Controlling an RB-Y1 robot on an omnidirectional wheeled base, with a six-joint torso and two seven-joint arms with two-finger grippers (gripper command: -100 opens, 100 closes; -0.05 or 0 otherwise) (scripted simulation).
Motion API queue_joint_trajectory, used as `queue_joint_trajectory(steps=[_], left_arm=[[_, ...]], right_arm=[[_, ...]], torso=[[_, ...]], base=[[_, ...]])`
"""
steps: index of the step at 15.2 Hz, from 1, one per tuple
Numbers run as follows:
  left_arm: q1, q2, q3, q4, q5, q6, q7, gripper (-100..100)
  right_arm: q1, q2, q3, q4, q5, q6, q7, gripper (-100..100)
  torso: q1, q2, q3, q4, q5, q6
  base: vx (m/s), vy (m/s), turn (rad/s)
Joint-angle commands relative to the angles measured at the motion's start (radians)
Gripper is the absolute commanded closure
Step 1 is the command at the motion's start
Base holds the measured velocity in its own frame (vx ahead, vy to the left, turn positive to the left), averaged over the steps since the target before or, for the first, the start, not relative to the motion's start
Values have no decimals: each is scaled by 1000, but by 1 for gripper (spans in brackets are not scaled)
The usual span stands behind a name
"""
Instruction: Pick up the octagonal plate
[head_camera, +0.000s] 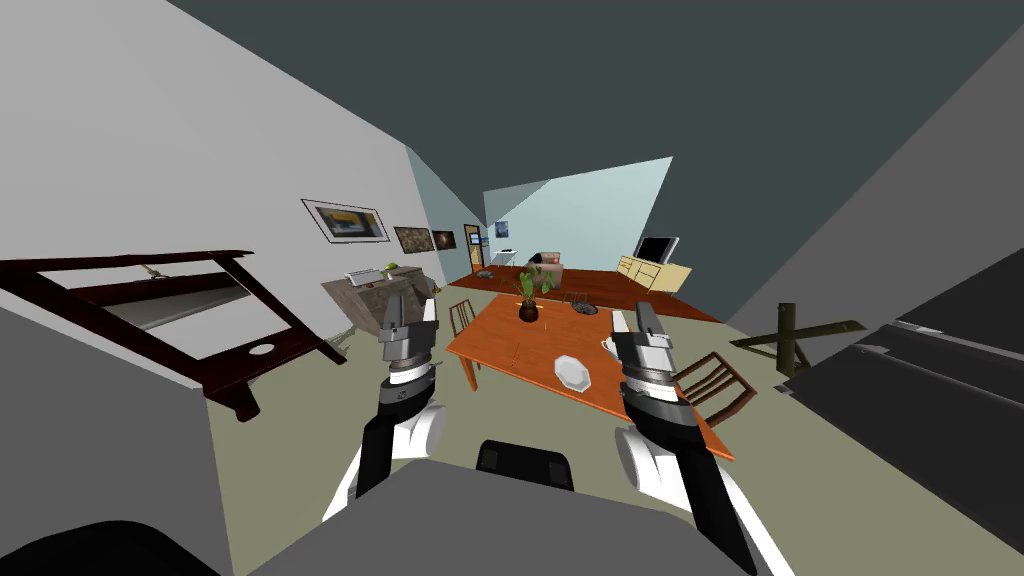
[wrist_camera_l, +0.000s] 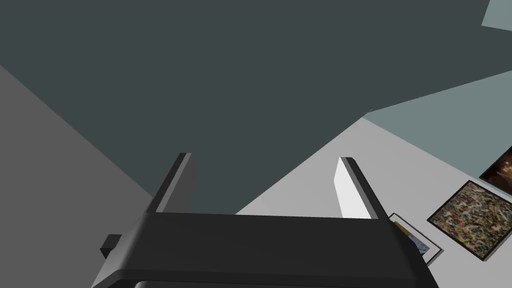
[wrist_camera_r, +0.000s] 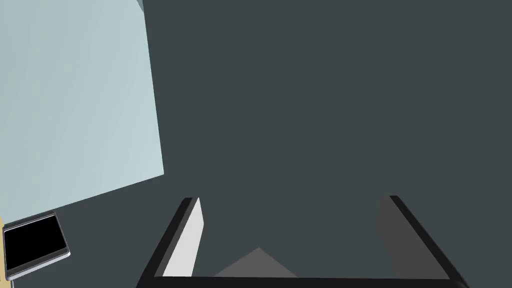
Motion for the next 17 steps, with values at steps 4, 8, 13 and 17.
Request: queue_joint_trajectory(steps=[4,8,13,17], left_arm=[[0,0,0,0,0,0,0,0],[0,0,0,0,0,0,0,0],[0,0,0,0,0,0,0,0],[0,0,0,0,0,0,0,0]], right_arm=[[19,-85,24,61,16,11,14,-100],[37,-141,48,124,33,23,29,-100],[69,-227,96,249,67,43,61,-100],[90,-283,133,349,95,58,87,-100]], torso=[[-1,0,0,0,0,0],[-2,1,0,0,0,0],[-1,1,0,0,0,0],[0,0,0,0,0,0]], base=[[-5,-9,22],[-8,-15,41],[-6,-7,59],[-5,4,62]])
